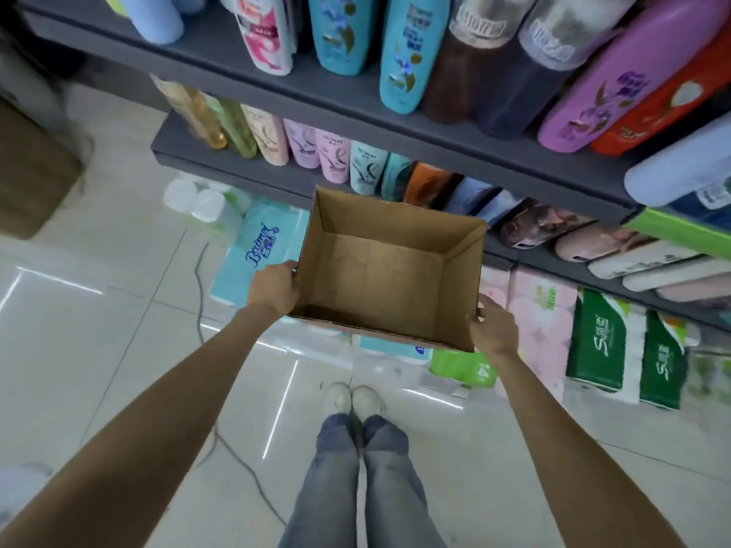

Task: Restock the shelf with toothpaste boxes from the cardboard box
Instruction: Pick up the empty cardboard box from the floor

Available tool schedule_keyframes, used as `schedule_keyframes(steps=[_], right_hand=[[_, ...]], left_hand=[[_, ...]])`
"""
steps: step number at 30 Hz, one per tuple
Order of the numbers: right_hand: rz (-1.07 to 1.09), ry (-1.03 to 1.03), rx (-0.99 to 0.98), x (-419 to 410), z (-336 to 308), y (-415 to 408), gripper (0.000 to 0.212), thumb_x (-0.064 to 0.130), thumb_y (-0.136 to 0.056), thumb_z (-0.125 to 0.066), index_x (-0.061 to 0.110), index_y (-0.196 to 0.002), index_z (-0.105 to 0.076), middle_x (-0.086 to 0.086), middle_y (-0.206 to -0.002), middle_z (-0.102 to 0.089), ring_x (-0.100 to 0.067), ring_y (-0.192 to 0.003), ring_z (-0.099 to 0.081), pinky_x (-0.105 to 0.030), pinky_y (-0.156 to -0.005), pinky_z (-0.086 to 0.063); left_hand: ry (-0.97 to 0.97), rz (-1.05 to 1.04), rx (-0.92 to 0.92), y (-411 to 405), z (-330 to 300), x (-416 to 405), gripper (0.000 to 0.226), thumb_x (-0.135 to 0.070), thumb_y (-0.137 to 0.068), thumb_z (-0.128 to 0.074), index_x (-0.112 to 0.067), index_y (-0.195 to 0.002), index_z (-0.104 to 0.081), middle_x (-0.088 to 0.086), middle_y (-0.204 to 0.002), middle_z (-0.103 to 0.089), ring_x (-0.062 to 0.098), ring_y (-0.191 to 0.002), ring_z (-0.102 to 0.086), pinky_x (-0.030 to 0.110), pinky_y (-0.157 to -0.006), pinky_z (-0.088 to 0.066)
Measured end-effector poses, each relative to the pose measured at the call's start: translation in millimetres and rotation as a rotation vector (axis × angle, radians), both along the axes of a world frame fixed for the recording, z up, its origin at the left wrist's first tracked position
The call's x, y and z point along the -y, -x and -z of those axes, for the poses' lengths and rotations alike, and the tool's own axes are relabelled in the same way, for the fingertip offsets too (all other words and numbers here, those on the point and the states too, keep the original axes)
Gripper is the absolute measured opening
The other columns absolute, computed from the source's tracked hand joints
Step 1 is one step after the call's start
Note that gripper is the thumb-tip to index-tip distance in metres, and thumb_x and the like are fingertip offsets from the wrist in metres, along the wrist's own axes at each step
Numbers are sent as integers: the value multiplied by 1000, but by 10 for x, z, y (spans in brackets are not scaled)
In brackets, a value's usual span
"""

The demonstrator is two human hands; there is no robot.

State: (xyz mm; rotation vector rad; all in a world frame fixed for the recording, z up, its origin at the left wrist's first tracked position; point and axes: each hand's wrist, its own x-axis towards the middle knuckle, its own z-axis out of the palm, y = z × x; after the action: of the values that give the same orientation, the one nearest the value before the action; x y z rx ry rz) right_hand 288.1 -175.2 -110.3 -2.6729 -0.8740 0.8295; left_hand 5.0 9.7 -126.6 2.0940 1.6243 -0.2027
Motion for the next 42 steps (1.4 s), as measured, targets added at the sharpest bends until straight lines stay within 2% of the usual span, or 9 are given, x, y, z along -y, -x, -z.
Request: schedule_keyframes(steps=[4,8,12,18,21,26,32,37,42], right_hand=[[-93,-110,38,100,-281,210,38,10,-91,-51,19,-128,-56,-9,-115,-68,-30,-106,-62,-30,-78,-42],[-305,-152,20,199,-457,521,37,11,-92,-54,14,-129,-54,-12,-118,-66,-30,-103,-64,-31,-80,-44],[-625,-143,-4,180,-504,901,40,13,-92,-55,14,-131,-50,-18,-110,-67,-36,-96,-64,-39,-78,-47],[-1154,-83,-18,104,-458,1715,37,16,-93,-52,19,-130,-45,-14,-100,-70,-35,-90,-64,-40,-69,-45],[-1366,-57,-62,101,-454,2316,36,16,-94,-50,19,-130,-44,-13,-103,-70,-35,-92,-64,-38,-68,-44],[-1624,1,-170,203,-396,3501,35,21,-96,-47,20,-131,-45,-14,-115,-66,-34,-100,-63,-38,-78,-48],[-1929,133,-107,517,-263,5180,41,28,-95,-50,26,-134,-41,-5,-117,-65,-29,-98,-63,-36,-80,-48],[-2034,290,7,910,-44,6401,45,18,-92,-40,24,-136,-34,-14,-106,-64,-38,-83,-62,-42,-79,-51],[-2120,218,45,1310,141,7375,46,7,-92,-35,15,-137,-37,-21,-104,-63,-41,-89,-59,-38,-76,-46]], left_hand=[[46,-258,222,431,-240,585,29,-22,-91,-51,-10,-116,-57,4,-109,-69,30,-95,-64,34,-84,-44],[125,-446,244,1001,-335,1357,36,-27,-86,-60,-13,-118,-54,0,-108,-63,18,-74,-61,28,-71,-41],[109,-699,191,1463,-296,2285,32,-17,-86,-61,-8,-116,-56,11,-109,-63,27,-84,-64,34,-76,-44],[123,-1158,250,1905,-372,3642,29,-21,-89,-61,-10,-116,-61,8,-105,-67,26,-84,-66,30,-72,-46],[72,-1352,268,2134,-389,4227,26,-21,-90,-60,-11,-113,-64,7,-102,-68,25,-83,-66,30,-71,-46],[-41,-1664,247,2521,-416,5033,23,-25,-88,-59,-12,-104,-68,11,-94,-69,30,-82,-66,36,-70,-50],[-57,-2000,210,3239,-288,5734,31,-20,-89,-59,-14,-119,-64,10,-103,-70,30,-94,-65,34,-74,-45],[-29,-2204,218,3920,-191,6124,36,-24,-93,-56,-16,-128,-57,13,-100,-72,31,-101,-63,34,-81,-43],[-50,-2324,235,4510,-43,6443,29,-21,-91,-58,-16,-119,-63,13,-98,-71,30,-97,-65,34,-79,-44]])
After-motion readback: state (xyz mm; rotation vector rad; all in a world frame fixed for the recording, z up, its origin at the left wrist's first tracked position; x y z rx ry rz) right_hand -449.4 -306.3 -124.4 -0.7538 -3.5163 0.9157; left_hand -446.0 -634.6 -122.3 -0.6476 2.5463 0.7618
